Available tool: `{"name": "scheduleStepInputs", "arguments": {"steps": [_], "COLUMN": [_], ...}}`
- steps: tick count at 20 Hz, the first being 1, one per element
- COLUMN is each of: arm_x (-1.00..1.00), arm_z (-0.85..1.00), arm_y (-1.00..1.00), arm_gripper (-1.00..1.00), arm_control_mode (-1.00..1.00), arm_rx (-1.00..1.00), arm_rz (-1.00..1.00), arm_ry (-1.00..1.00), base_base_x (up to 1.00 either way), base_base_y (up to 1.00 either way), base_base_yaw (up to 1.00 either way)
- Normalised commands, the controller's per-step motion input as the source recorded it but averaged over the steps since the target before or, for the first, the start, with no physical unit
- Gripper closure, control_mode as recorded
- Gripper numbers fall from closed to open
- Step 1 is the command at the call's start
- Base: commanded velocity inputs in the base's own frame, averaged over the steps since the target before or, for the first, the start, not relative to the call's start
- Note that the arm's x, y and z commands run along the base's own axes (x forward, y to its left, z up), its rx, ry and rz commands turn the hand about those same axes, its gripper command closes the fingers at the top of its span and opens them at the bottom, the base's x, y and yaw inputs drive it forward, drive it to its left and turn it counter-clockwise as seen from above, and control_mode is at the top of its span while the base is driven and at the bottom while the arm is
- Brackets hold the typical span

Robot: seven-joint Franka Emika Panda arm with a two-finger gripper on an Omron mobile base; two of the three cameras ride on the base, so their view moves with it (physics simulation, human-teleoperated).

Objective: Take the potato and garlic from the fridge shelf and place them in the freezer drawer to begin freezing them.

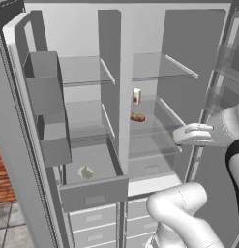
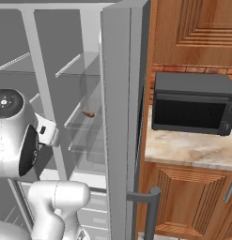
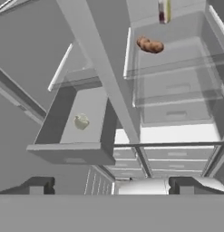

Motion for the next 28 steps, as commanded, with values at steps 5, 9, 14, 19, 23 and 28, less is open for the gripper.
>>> {"name": "scheduleStepInputs", "arguments": {"steps": [5, 9, 14, 19, 23, 28], "arm_x": [0.01, 0.14, 0.64, 0.82, 0.81, 0.73], "arm_z": [-0.04, 0.00, 0.00, -0.06, -0.15, -0.18], "arm_y": [0.34, 0.15, -0.13, -0.43, -0.53, -0.32], "arm_gripper": [-1.00, -1.00, -1.00, -1.00, -1.00, -1.00], "arm_control_mode": [-1.00, -1.00, -1.00, -1.00, -1.00, -1.00], "arm_rx": [-0.27, -0.26, -0.19, -0.10, 0.00, 0.00], "arm_rz": [0.06, 0.04, 0.00, 0.03, 0.05, 0.03], "arm_ry": [0.09, -0.09, -0.21, -0.07, 0.01, 0.06], "base_base_x": [0.00, 0.00, 0.00, 0.00, 0.00, 0.00], "base_base_y": [0.00, 0.00, 0.00, 0.00, 0.00, 0.00], "base_base_yaw": [0.00, 0.00, 0.00, 0.00, 0.00, 0.00]}}
